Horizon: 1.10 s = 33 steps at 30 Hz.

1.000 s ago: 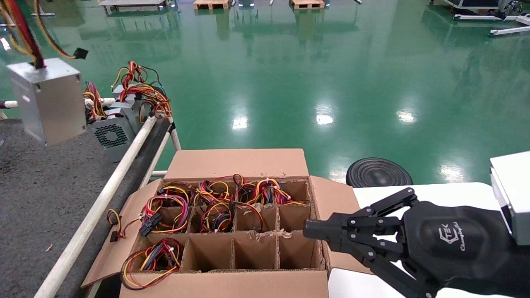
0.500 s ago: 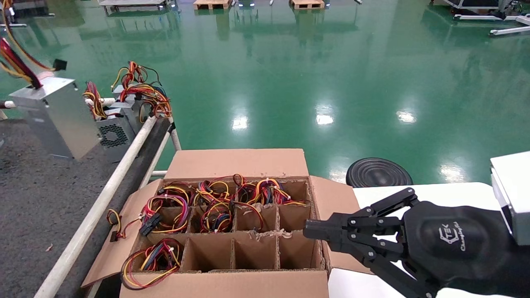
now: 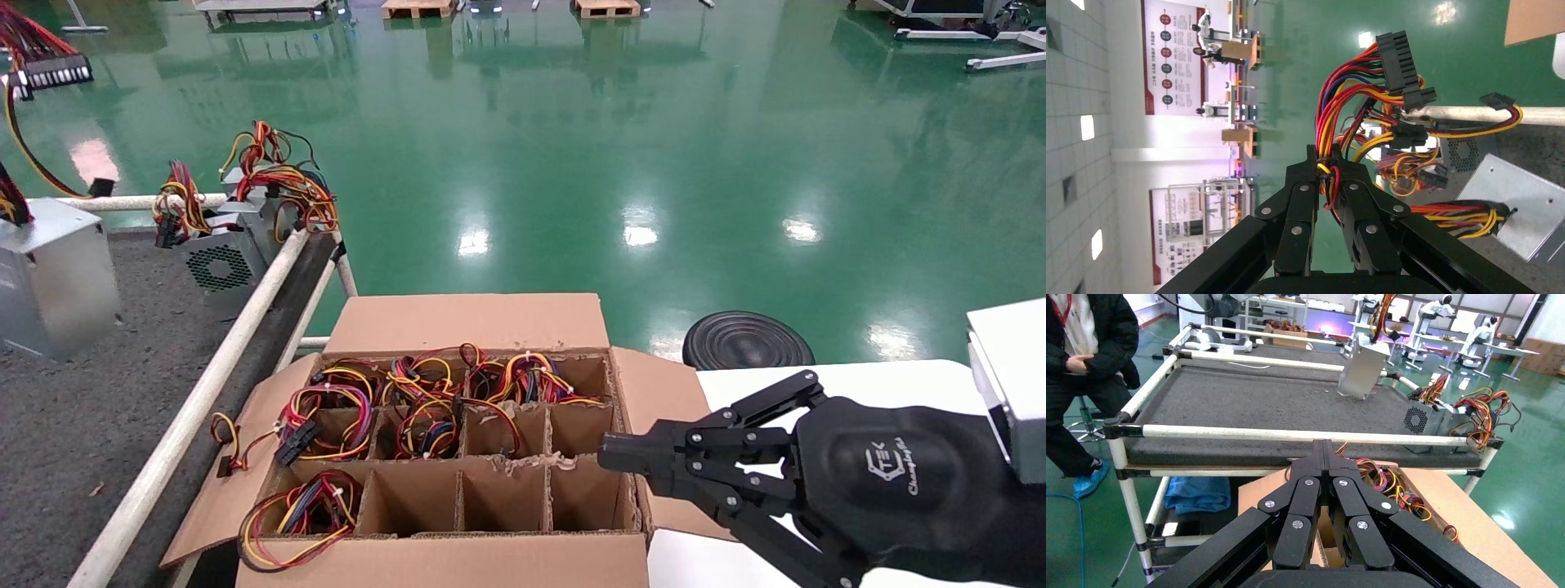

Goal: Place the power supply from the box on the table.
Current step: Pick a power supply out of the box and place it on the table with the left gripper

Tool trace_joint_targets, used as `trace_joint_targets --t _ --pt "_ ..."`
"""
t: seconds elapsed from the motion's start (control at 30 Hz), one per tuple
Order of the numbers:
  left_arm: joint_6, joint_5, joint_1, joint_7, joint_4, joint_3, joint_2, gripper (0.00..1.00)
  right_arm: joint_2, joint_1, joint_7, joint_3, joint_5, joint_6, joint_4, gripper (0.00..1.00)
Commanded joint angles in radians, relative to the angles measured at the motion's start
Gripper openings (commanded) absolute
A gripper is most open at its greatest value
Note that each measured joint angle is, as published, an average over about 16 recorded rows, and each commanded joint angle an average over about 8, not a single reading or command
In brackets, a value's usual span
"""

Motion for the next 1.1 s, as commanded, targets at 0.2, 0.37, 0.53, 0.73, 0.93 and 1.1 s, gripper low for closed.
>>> trace_joint_targets --t 0.2,0.37,0.53,0.73,0.93,1.1 --pt "0.006 -0.005 0.004 0.005 0.029 0.014 -0.017 0.0 0.0 0.0 0.0 0.0 0.0 0.0 0.0 0.0" --pt "0.009 -0.005 0.007 0.006 0.045 0.022 -0.031 0.0 0.0 0.0 0.0 0.0 0.0 0.0 0.0 0.0" --pt "0.012 -0.006 0.012 0.006 0.057 0.029 -0.041 0.0 0.0 0.0 0.0 0.0 0.0 0.0 0.0 0.0" --pt "0.016 -0.009 0.024 0.004 0.075 0.038 -0.049 0.0 0.0 0.0 0.0 0.0 0.0 0.0 0.0 0.0" --pt "0.02 -0.014 0.035 0.004 0.093 0.047 -0.061 0.0 0.0 0.0 0.0 0.0 0.0 0.0 0.0 0.0" --pt "0.024 -0.021 0.041 0.007 0.106 0.056 -0.076 0.0 0.0 0.0 0.0 0.0 0.0 0.0 0.0 0.0"
